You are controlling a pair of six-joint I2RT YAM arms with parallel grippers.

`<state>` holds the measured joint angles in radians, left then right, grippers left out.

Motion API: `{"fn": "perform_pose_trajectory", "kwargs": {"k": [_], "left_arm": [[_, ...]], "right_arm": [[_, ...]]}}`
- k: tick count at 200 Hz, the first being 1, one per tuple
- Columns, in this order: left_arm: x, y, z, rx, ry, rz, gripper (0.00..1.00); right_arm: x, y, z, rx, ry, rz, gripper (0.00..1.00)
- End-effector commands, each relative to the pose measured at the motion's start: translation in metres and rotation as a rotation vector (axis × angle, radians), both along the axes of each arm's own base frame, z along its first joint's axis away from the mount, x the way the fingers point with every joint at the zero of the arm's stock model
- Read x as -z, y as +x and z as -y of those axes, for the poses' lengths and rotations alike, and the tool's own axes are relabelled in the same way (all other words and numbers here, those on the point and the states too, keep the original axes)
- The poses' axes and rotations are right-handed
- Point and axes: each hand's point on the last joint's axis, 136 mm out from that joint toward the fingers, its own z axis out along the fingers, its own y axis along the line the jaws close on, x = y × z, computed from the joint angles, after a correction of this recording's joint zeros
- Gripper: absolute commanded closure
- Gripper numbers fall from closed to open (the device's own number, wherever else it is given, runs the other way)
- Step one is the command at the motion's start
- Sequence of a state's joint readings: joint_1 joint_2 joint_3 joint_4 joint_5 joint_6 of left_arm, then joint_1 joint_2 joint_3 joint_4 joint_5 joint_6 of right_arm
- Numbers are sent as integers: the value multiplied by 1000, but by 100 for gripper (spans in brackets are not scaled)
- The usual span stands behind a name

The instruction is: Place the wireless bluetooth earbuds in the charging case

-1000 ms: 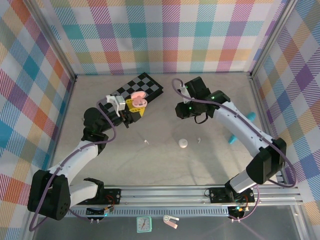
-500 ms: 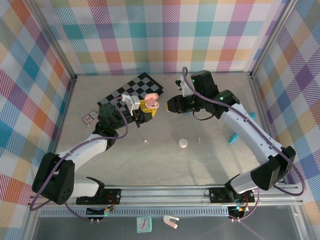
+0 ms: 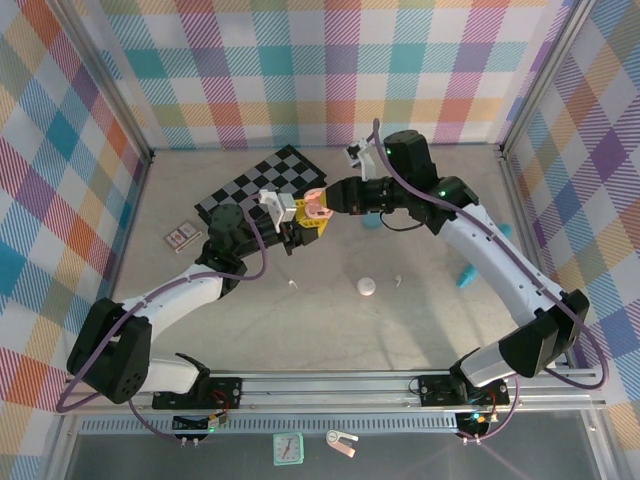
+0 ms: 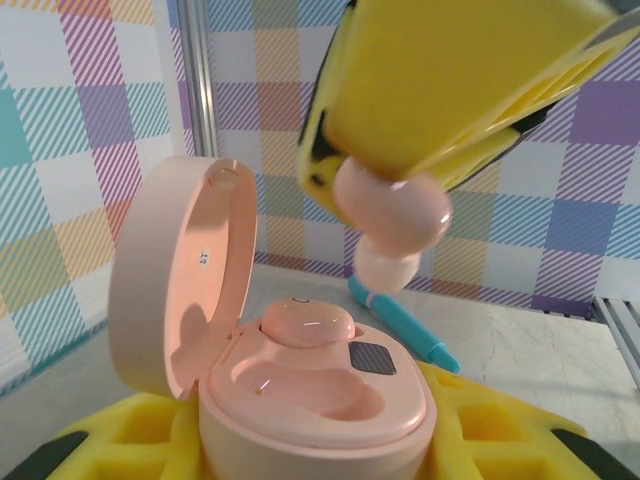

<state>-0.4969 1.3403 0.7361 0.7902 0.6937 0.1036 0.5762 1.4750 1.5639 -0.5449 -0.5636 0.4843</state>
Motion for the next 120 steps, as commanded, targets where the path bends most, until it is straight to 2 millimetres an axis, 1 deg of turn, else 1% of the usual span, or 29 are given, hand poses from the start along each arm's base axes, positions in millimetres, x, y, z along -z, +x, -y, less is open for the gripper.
{"fn": "perform_pose_trajectory", "kwargs": {"k": [1, 46, 81, 120], "left_arm": [[-10, 1, 7, 3, -2, 51, 73], [-12, 2, 13, 9, -10, 60, 73], [-19, 3, 16, 5, -30, 71, 73], [-22, 2, 17, 8, -38, 70, 74]], "right_arm": [[-16, 3, -6, -24, 53, 19, 80], [-11, 3, -8, -34, 56, 1, 79], [-2, 4, -10, -35, 46, -19, 79], [6, 6, -11, -32, 36, -32, 79]]}}
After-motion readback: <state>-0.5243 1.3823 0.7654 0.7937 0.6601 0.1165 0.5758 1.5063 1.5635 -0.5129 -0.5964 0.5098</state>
